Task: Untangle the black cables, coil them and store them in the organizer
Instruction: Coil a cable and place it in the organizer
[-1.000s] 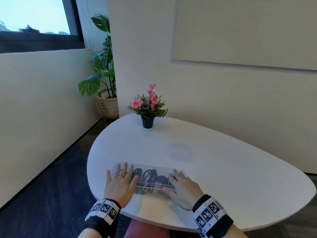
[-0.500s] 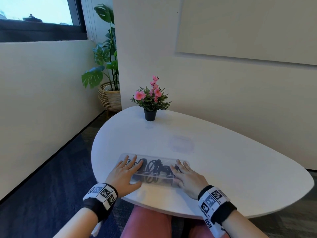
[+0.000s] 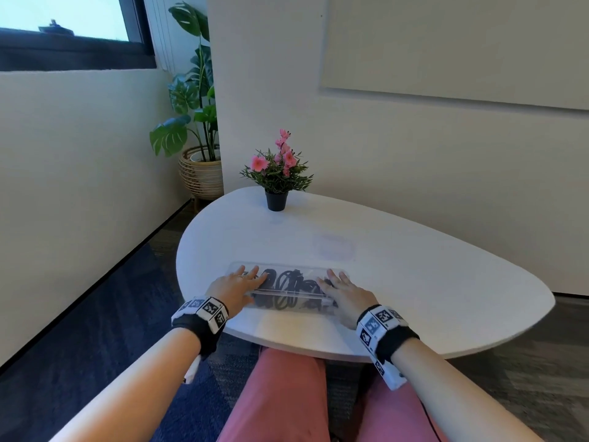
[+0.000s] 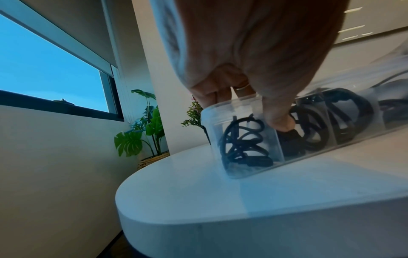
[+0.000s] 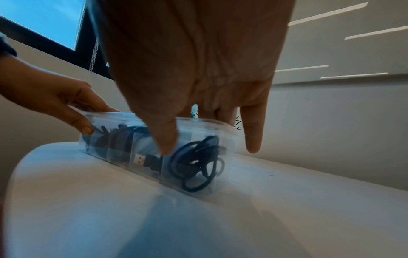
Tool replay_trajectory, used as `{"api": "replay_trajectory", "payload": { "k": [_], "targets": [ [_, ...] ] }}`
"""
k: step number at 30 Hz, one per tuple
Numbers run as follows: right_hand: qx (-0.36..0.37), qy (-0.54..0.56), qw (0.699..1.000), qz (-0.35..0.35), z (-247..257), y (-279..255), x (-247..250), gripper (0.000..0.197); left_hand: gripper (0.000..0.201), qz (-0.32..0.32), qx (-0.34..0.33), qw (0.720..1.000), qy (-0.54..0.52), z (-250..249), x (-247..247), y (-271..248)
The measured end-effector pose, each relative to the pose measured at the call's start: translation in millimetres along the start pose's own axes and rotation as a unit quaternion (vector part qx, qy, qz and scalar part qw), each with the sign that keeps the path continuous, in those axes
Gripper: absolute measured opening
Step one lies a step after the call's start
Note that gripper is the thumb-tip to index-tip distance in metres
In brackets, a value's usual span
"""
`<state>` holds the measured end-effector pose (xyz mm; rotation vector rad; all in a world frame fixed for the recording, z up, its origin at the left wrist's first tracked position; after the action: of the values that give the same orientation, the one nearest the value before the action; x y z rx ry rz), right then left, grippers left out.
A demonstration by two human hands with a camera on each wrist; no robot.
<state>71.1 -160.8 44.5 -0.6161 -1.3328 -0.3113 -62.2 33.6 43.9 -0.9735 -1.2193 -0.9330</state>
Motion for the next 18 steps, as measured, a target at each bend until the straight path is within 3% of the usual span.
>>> {"api": "replay_trajectory", "payload": {
  "k": [6, 9, 14, 18],
  "targets": [
    [-0.01, -0.025, 0.999, 0.023, 5, 3, 5, 0.068, 0.076, 0.005, 0.004, 1.0, -0.03, 3, 1, -3],
    [-0.003, -0.001, 1.0, 0.02, 5, 2, 0, 0.075, 0.092, -0.037, 0.021, 0.999, -0.008, -1, -16, -9],
    [0.007, 0.051, 0.998, 0.028, -3, -1, -13, 0.088, 0.086, -0.104, 0.034, 0.993, -0.047, -2, -23, -10],
    [0.025, 0.112, 0.993, -0.028, -13, -3, 3, 0.076, 0.079, -0.115, 0.014, 0.983, -0.144, 8, -18, -9]
  ]
}}
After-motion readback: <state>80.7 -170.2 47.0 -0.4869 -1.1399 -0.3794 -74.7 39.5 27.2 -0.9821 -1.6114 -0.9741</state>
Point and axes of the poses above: each hand's wrist, its own y-axis towards the middle knuckle, its own x-axis out of the back of the hand, z = x × y, the point moved 6 cm from there along y, towards the middle knuckle, and after that the axes turned 4 degrees about y, right-handed, at the moved point
